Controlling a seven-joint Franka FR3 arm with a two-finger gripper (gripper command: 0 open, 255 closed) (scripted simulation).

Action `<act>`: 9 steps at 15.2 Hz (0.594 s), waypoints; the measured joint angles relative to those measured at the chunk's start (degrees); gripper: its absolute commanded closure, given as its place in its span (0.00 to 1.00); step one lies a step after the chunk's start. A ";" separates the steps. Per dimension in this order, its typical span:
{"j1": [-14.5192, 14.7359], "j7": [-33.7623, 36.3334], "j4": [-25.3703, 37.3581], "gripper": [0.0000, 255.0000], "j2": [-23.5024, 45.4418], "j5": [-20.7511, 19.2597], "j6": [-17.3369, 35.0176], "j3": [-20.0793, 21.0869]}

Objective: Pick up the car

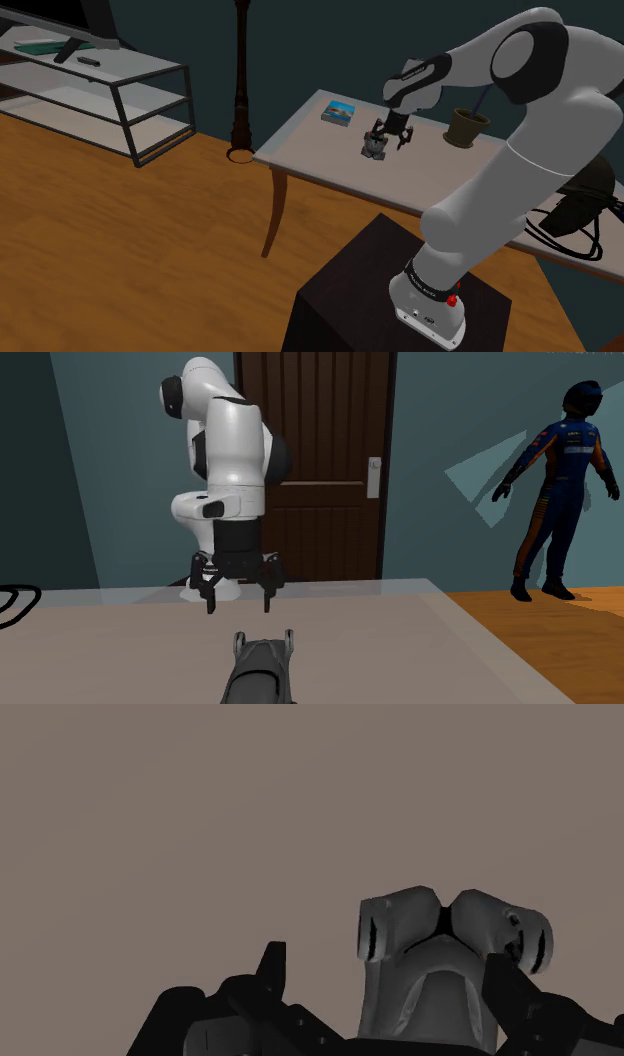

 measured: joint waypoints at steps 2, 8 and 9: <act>-0.06 0.04 -0.52 0.00 1.00 0.15 1.51 -0.09; -0.10 -0.09 -1.86 1.00 3.27 0.58 5.09 -0.20; -0.10 -0.10 -1.86 1.00 3.32 0.60 5.15 -0.20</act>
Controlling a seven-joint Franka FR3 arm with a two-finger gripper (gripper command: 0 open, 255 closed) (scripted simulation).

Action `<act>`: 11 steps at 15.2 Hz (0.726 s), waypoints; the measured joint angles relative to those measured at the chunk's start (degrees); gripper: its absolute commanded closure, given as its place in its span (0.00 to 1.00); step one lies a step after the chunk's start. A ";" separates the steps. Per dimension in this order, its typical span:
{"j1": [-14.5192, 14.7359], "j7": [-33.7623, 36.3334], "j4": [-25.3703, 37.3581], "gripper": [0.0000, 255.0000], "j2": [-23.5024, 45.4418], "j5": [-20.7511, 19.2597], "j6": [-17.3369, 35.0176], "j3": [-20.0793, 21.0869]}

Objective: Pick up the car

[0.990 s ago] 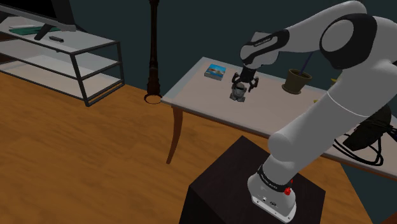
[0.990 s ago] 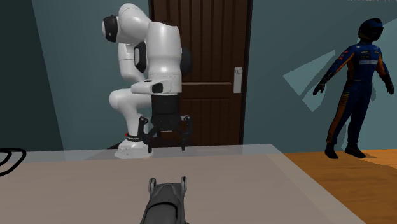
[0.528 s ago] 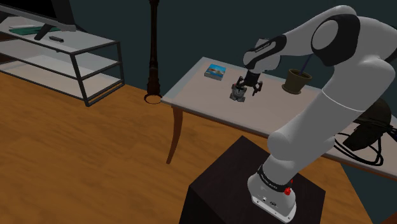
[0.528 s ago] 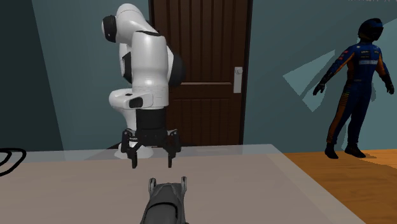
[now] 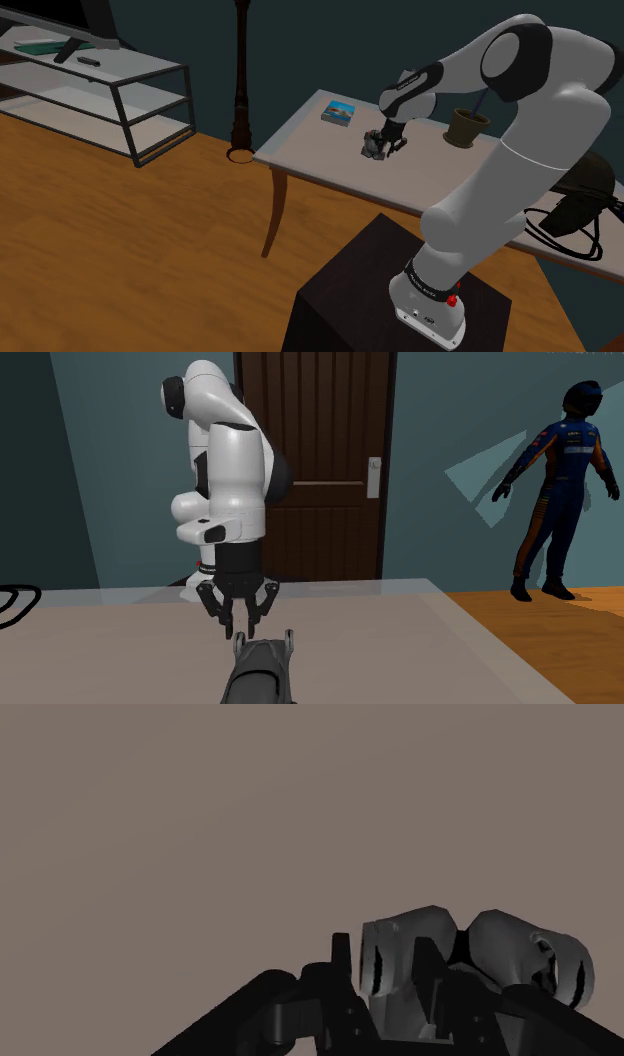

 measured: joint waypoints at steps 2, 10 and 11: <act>0.00 -0.01 0.00 1.00 0.03 0.01 0.04 -0.01; -0.05 -0.06 0.26 1.00 -0.69 -0.14 -0.92 -0.05; -0.01 0.02 0.67 1.00 -0.98 -0.18 -1.64 0.00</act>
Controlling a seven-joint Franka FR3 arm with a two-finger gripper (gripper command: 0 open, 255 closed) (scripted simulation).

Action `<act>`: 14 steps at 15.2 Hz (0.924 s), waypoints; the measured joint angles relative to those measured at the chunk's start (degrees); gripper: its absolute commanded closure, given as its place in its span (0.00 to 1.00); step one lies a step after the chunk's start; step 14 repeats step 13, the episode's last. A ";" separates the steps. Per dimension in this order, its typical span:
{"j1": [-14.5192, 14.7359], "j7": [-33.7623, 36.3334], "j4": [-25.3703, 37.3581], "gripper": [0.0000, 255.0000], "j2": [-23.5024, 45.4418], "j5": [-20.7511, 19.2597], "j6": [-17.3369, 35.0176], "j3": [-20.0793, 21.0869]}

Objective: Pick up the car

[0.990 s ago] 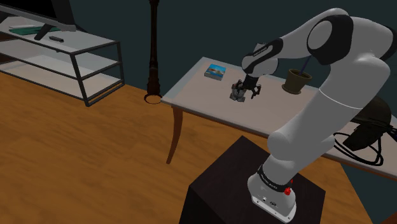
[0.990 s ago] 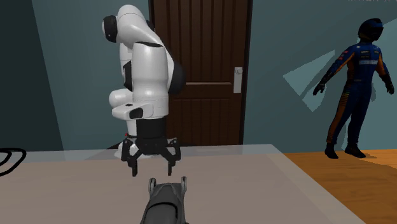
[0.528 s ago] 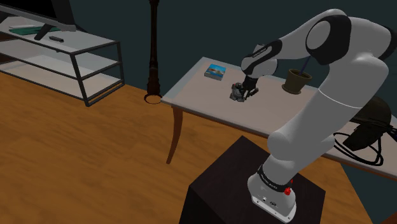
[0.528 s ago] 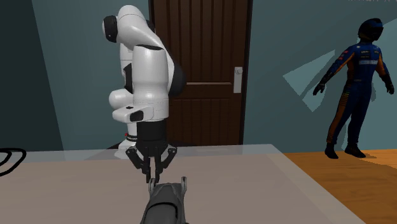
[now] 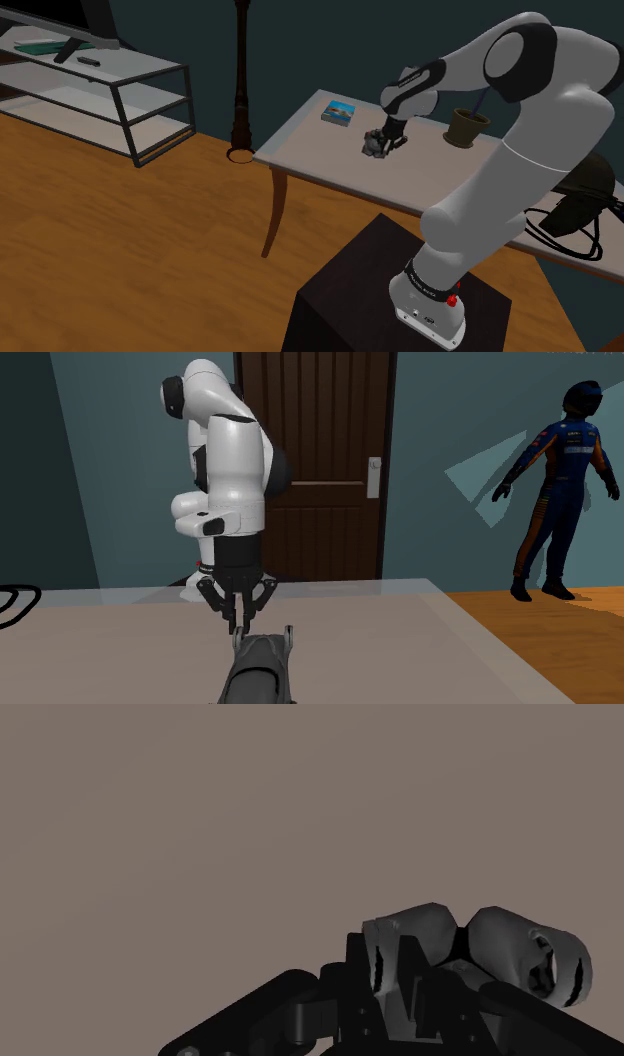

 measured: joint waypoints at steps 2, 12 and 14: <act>0.01 0.07 0.54 1.00 -0.90 -0.18 -1.43 0.03; 0.09 0.24 4.32 1.00 -5.01 -0.81 -9.24 0.31; 0.09 0.20 4.64 1.00 -5.06 -0.80 -9.61 0.31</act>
